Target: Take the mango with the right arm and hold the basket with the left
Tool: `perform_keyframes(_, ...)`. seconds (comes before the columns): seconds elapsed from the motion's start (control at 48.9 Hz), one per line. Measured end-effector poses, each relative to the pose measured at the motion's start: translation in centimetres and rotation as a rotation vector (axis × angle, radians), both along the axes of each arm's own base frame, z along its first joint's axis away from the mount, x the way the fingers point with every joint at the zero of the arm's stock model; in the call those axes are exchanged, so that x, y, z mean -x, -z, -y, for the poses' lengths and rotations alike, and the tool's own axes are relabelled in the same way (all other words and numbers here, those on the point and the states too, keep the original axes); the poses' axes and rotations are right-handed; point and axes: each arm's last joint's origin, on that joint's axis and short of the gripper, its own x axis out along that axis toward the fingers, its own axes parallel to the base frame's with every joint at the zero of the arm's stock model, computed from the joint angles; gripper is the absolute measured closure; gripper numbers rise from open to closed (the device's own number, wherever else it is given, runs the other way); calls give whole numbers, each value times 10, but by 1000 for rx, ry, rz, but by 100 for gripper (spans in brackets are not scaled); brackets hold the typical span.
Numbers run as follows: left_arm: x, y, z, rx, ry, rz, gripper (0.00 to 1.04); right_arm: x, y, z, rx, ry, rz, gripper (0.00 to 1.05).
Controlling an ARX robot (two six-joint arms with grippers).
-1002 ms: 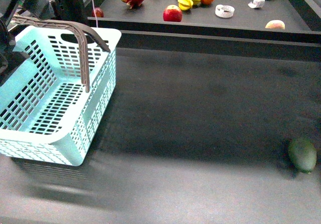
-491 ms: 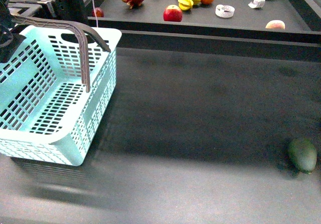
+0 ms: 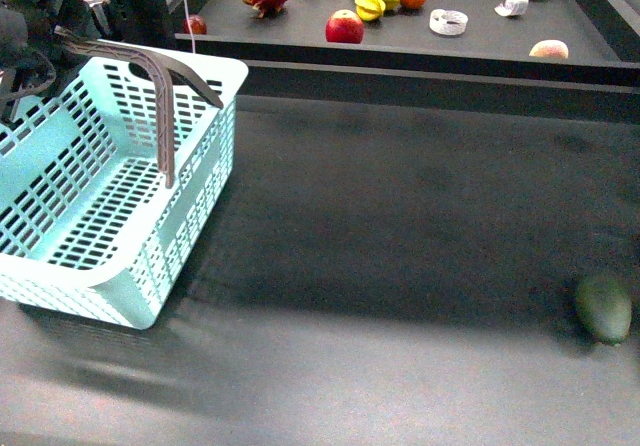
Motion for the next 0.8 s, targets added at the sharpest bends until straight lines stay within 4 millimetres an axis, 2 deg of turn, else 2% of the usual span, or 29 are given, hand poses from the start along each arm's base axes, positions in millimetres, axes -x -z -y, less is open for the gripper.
perform_keyframes(0.164, 13, -4, 12, 24, 22, 2, 94, 0, 0, 0, 0, 0, 0, 8)
perform_keyframes(0.205, 21, -5, 16, -30, 53, 3, 95, 0, 0, 0, 0, 0, 0, 8)
perform_keyframes(0.307, 42, -12, 21, -33, 105, 33, 95, 0, 0, 0, 0, 2, 0, 8)
perform_keyframes(0.43, 79, -34, 31, -79, 245, 133, 95, 0, 0, 0, 0, 0, 0, 8)
perform_keyframes(0.614, 117, -56, 40, -206, 413, 257, 95, 0, 0, 0, 0, 0, 0, 8)
perform_keyframes(0.695, 132, -58, 48, -250, 487, 285, 95, 0, 0, 0, 0, 0, 0, 8)
perform_keyframes(0.798, 157, -52, 68, -337, 627, 298, 95, 0, 0, 0, 0, 0, 0, 8)
